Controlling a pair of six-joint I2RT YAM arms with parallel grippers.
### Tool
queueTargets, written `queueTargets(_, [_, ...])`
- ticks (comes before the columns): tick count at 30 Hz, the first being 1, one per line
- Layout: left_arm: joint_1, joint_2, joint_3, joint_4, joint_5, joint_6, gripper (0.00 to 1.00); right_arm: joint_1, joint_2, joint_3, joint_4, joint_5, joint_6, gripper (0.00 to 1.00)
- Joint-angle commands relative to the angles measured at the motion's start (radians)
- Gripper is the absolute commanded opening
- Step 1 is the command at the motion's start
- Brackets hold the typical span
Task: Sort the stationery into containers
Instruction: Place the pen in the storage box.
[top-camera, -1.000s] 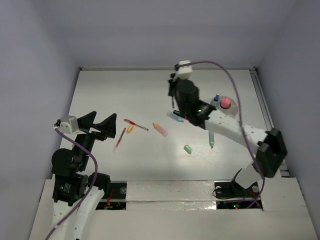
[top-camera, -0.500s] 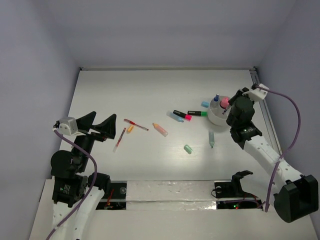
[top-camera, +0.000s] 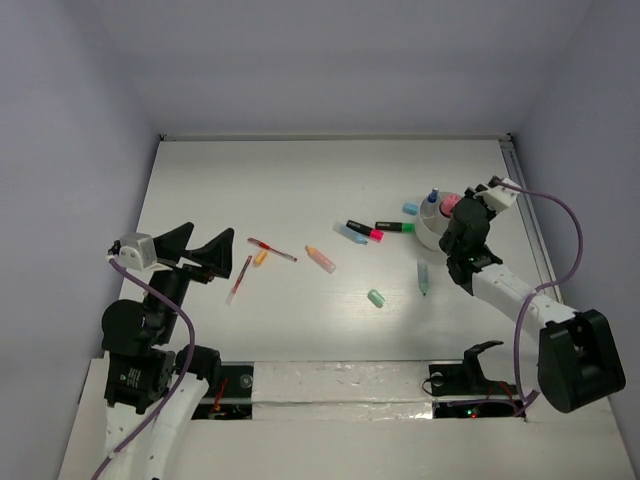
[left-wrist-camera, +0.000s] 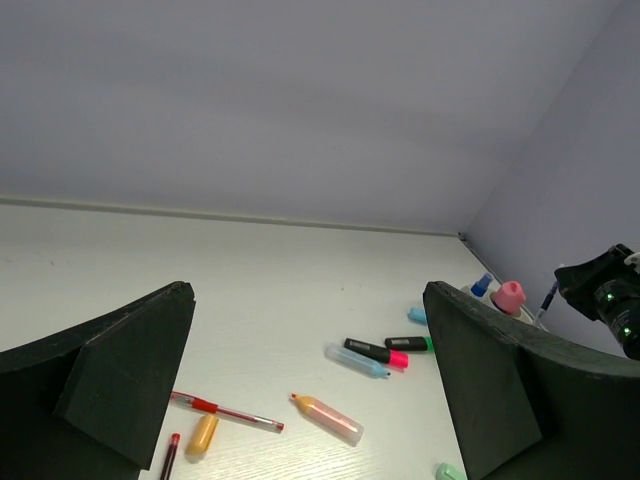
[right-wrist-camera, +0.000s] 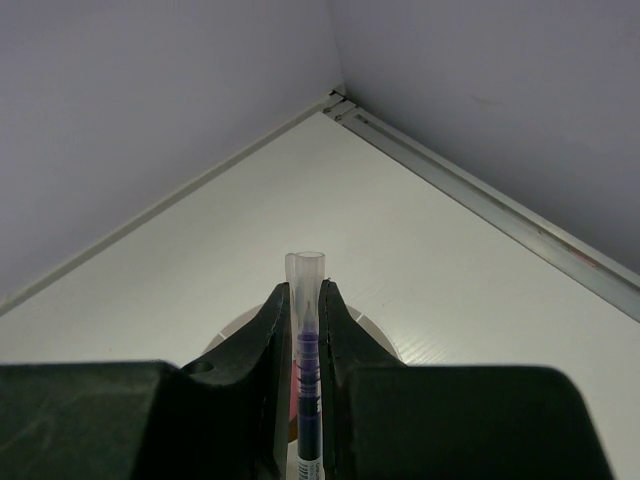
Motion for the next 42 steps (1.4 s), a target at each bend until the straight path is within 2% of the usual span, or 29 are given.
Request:
queueTargets(1, [-0.005, 0.018, -0.006, 0.058, 0.015, 0.003, 0.99, 0.001, 0.036, 0.029, 0.168, 0.080, -0.052, 0.00])
queueTargets(5, [-0.005, 0.029, -0.006, 0.058, 0.018, 0.003, 0.99, 0.001, 0.079, 0.016, 0.269, 0.100, -0.104, 0.00])
queueTargets(11, [-0.005, 0.032, -0.005, 0.058, 0.018, 0.003, 0.99, 0.001, 0.108, 0.003, 0.304, 0.109, -0.104, 0.00])
queueTargets(18, [-0.005, 0.035, -0.003, 0.055, 0.011, 0.001, 0.99, 0.001, 0.145, -0.030, 0.419, 0.129, -0.167, 0.00])
queueTargets(29, [0.004, 0.033, -0.003, 0.055, 0.011, 0.000, 0.99, 0.001, 0.172, -0.060, 0.438, 0.136, -0.158, 0.00])
queueTargets(42, [0.004, 0.030, -0.003, 0.056, 0.014, -0.002, 0.99, 0.010, 0.131, -0.090, 0.352, 0.124, -0.078, 0.00])
